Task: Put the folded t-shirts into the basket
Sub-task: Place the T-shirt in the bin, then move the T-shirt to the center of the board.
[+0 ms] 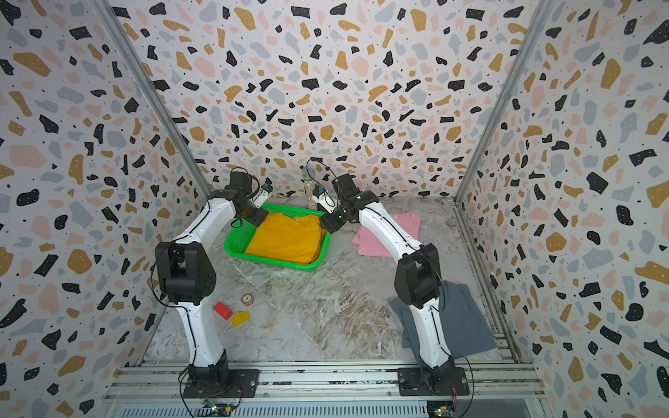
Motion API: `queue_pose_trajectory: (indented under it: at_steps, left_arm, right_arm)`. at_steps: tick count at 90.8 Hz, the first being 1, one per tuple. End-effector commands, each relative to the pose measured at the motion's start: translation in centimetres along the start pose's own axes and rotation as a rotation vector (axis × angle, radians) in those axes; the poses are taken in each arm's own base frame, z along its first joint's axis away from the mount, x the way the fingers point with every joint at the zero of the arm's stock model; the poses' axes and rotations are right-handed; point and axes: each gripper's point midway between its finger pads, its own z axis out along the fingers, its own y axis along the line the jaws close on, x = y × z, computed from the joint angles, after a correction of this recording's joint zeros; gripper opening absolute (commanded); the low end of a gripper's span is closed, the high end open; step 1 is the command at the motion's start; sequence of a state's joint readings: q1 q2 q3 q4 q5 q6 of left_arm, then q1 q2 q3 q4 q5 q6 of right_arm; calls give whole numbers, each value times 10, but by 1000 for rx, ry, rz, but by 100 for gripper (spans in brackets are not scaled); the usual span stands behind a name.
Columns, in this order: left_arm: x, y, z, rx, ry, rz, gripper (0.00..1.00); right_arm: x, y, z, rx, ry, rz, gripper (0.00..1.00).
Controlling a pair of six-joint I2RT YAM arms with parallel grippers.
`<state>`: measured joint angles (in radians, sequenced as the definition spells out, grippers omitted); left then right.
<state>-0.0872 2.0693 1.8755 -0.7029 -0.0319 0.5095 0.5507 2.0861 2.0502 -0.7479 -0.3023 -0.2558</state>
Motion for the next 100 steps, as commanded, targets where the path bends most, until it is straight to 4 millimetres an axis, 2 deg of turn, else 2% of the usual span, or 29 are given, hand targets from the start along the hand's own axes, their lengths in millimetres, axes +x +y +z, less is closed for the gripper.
queue_pose_trajectory:
  at_steps: [1,14,27,36,45,59,72,83,92,100]
  left_arm:
    - [-4,-26,21,83,-2,8,65]
    - [-1,-33,52,90,43,8,64]
    - [10,-37,78,96,101,8,65]
    - [15,-40,86,102,120,4,66]
    - [12,-41,84,101,121,0,67]
    - [-2,-33,54,80,74,-21,68]
    - [-10,-36,11,108,10,-42,71]
    - [-5,-62,-24,218,-45,-47,73]
    - [6,-98,-44,329,-70,-17,73]
    - [15,-135,-53,409,-69,31,72]
  right_arm:
    - [14,9,-31,-22,6,-52,64]
    - [54,2,-54,17,57,-44,65]
    - [105,-9,-74,66,130,-16,65]
    - [139,-19,-88,118,185,-15,66]
    - [169,-28,-100,173,243,-19,67]
    - [213,-32,-119,237,343,-54,70]
    - [251,-16,-136,215,450,-79,73]
    - [281,2,-143,174,534,-80,74]
    - [299,13,-144,141,576,-70,74]
    - [311,19,-144,122,608,-60,74]
